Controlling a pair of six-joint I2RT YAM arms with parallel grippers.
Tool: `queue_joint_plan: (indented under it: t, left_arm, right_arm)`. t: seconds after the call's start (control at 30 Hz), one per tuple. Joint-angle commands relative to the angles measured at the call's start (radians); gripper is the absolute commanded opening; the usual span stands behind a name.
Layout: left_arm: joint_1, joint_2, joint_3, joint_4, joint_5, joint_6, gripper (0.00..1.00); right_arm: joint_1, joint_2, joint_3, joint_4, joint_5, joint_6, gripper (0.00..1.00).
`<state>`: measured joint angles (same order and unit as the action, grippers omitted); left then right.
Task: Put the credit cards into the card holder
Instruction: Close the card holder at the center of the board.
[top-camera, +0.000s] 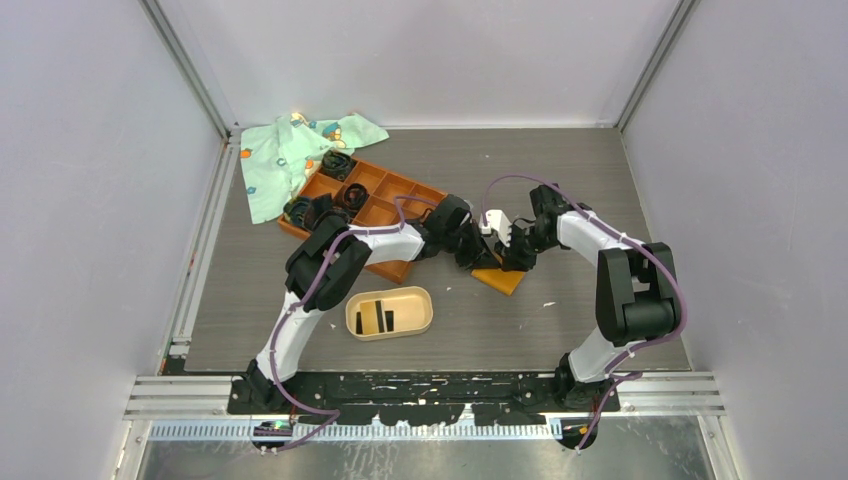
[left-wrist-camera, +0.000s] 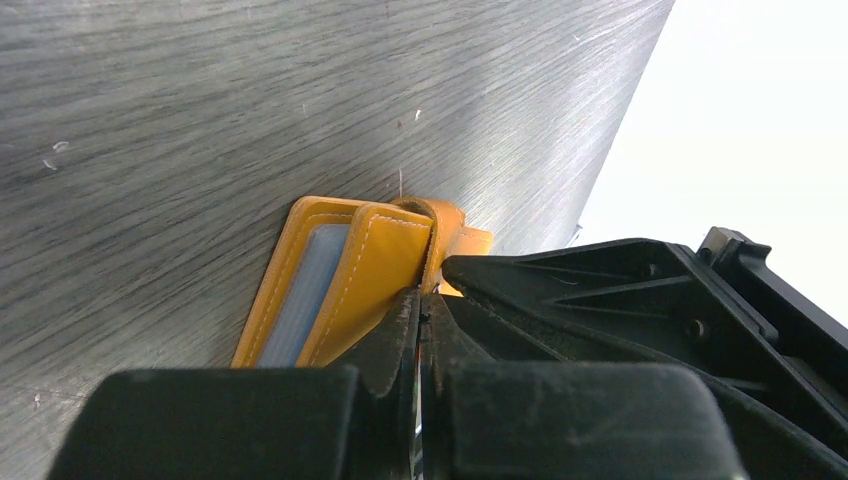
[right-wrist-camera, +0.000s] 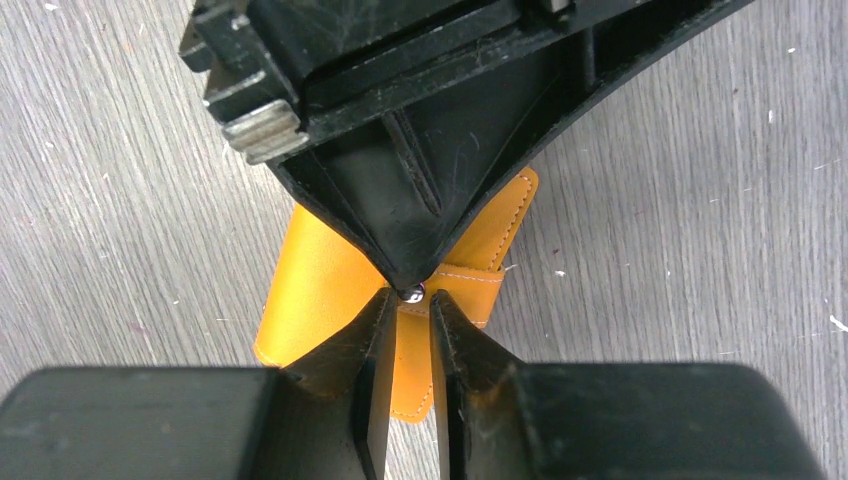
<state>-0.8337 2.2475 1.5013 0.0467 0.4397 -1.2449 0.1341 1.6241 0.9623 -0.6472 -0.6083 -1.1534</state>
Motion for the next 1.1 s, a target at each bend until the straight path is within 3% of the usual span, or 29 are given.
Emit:
queue_joint_plan:
  t: [0.0, 0.47, 0.83, 1.07]
  left_arm:
    - [0.004, -0.006, -0.01, -0.062, -0.01, 0.033, 0.0]
    - [0.005, -0.006, -0.018, -0.056, -0.01, 0.028, 0.0]
    - [0.005, -0.035, -0.005, -0.1, -0.049, 0.045, 0.23]
    - [0.013, -0.059, -0.004, -0.131, -0.071, 0.064, 0.22]
  right_arm:
    - [0.012, -0.02, 0.039, -0.019, -0.037, -0.014, 0.25]
    - [0.025, 0.035, 0.046, 0.015, 0.024, 0.024, 0.24]
    - [0.04, 0.065, 0.044, 0.017, 0.059, 0.029, 0.24]
    - [0.043, 0.071, 0.052, 0.011, 0.065, 0.035, 0.24]
